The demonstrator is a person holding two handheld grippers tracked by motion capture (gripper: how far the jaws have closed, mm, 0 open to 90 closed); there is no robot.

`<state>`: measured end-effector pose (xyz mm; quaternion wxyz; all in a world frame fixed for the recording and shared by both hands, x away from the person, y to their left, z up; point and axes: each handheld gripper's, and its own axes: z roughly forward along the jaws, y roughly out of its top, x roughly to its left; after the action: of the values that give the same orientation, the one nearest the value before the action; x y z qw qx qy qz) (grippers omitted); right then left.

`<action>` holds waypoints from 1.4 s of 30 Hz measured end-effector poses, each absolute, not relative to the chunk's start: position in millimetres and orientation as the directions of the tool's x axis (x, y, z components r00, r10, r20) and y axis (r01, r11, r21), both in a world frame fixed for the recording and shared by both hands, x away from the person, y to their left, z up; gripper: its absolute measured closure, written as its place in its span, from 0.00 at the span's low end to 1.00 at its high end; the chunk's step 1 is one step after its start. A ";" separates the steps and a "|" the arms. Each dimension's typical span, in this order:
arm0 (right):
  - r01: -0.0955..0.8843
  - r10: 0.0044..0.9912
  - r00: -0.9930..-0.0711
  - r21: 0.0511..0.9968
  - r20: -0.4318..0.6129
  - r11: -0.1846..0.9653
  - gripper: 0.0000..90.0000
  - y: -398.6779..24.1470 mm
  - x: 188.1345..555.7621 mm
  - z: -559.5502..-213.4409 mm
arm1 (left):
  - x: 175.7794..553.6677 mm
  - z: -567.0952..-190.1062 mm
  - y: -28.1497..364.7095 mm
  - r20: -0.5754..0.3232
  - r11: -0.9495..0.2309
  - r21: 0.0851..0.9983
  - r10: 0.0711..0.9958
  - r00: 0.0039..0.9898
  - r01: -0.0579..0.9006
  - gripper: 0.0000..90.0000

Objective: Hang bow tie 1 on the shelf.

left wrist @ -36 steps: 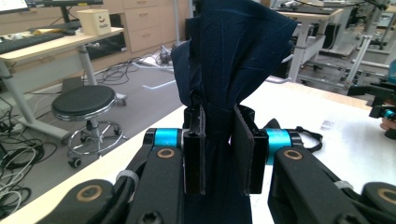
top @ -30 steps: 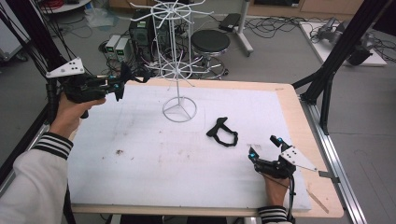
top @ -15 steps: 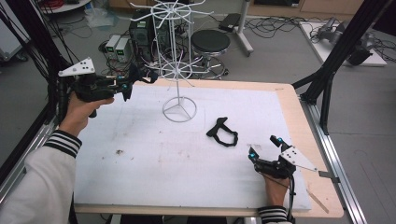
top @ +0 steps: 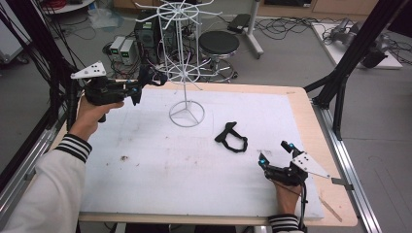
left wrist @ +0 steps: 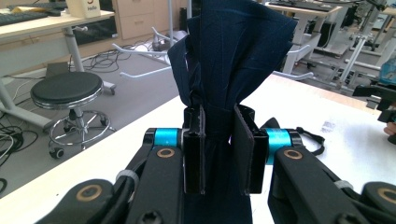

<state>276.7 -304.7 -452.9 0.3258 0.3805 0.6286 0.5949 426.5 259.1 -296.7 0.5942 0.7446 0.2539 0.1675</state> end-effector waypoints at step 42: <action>0.092 0.866 -0.498 0.996 0.048 -0.002 0.04 -304.7 276.7 -453.0 | 440.8 -338.1 212.5 -0.031 -0.325 0.911 0.559 0.828 0.254 0.83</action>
<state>276.7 -304.7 -453.0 0.3246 0.3818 0.6274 0.5961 440.8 212.5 -338.1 0.5225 0.8007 0.2540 0.1461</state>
